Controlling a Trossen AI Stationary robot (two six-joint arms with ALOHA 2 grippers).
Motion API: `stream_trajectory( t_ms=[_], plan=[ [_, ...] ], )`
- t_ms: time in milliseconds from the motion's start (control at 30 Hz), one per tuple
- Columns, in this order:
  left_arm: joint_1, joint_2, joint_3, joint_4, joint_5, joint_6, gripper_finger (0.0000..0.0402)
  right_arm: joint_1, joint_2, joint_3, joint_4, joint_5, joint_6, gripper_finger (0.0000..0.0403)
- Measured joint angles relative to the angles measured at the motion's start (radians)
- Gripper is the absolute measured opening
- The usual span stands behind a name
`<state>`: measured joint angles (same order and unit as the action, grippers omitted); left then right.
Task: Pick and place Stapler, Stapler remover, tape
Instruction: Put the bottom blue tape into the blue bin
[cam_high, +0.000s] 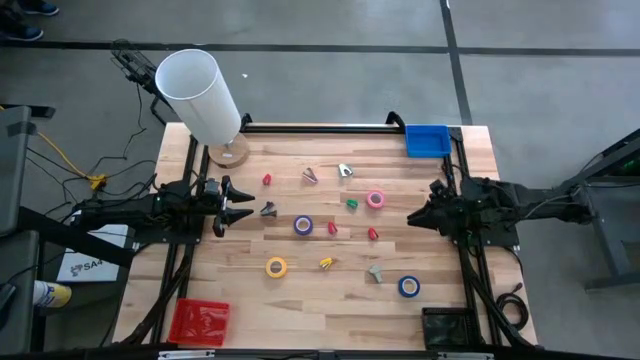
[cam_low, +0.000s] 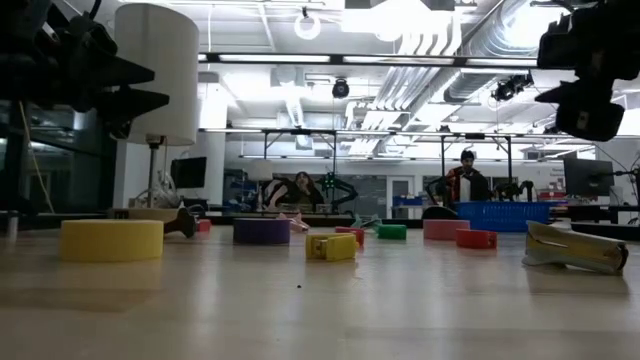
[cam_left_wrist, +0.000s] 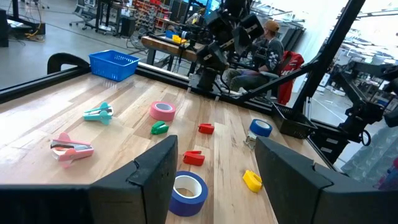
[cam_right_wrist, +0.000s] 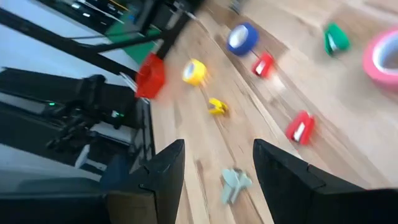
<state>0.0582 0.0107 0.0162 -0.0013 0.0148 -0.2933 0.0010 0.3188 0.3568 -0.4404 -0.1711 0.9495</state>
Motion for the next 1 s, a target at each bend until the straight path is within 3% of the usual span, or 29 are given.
stream_trajectory(
  t_ms=[300, 567, 1000],
  plan=[
    [0.000, 0.000, 0.000, 0.000, 0.000, 0.000, 0.0213, 0.005, 0.155, 0.072, -0.053, -0.049, 0.084, 0.0181],
    [0.000, 0.000, 0.000, 0.000, 0.000, 0.000, 0.0213, 0.093, 0.263, 0.114, -0.057, -0.044, 0.134, 0.0181],
    [0.000, 0.000, 0.000, 0.000, 0.000, 0.000, 0.0213, 0.263, 0.370, 0.115, -0.109, 0.081, 0.331, 0.0181]
  ],
)
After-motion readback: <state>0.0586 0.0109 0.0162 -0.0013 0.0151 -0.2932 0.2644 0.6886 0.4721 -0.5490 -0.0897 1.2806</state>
